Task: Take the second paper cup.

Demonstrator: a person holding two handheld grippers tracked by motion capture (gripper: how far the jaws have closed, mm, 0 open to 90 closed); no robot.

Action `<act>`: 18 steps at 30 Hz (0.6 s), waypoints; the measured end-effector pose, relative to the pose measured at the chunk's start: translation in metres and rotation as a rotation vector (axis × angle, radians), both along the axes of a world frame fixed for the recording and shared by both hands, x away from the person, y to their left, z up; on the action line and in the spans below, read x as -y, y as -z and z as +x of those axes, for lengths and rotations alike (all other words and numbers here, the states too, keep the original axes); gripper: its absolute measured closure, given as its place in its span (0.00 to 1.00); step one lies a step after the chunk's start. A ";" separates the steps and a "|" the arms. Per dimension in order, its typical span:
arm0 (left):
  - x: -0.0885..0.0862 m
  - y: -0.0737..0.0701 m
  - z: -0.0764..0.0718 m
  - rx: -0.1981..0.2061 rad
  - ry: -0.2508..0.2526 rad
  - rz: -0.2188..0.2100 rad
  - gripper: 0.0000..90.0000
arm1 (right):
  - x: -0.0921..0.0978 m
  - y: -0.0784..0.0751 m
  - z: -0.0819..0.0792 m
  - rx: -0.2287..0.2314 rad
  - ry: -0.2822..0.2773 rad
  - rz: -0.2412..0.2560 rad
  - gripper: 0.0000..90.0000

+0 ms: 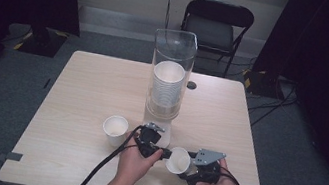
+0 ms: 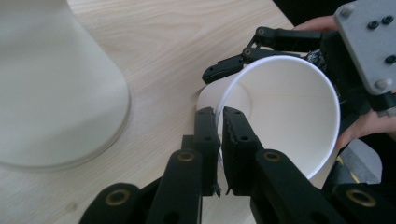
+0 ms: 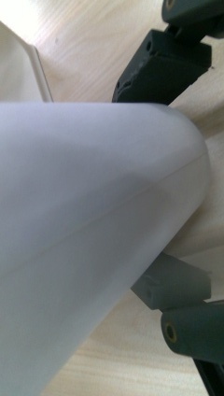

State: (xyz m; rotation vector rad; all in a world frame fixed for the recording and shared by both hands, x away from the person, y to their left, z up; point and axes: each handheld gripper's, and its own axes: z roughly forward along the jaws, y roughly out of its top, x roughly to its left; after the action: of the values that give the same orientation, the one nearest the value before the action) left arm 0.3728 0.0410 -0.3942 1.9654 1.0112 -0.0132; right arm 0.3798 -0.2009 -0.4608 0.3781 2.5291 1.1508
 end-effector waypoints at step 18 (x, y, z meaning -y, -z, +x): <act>0.014 -0.008 -0.001 0.128 0.082 0.042 0.60 | 0.049 -0.002 0.001 -0.059 0.019 -0.002 0.16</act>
State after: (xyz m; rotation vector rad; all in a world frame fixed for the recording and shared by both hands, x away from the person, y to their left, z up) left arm 0.3718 0.0269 -0.3861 2.0180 0.8540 0.0881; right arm 0.3810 -0.2499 -0.4591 0.4413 2.5714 1.1466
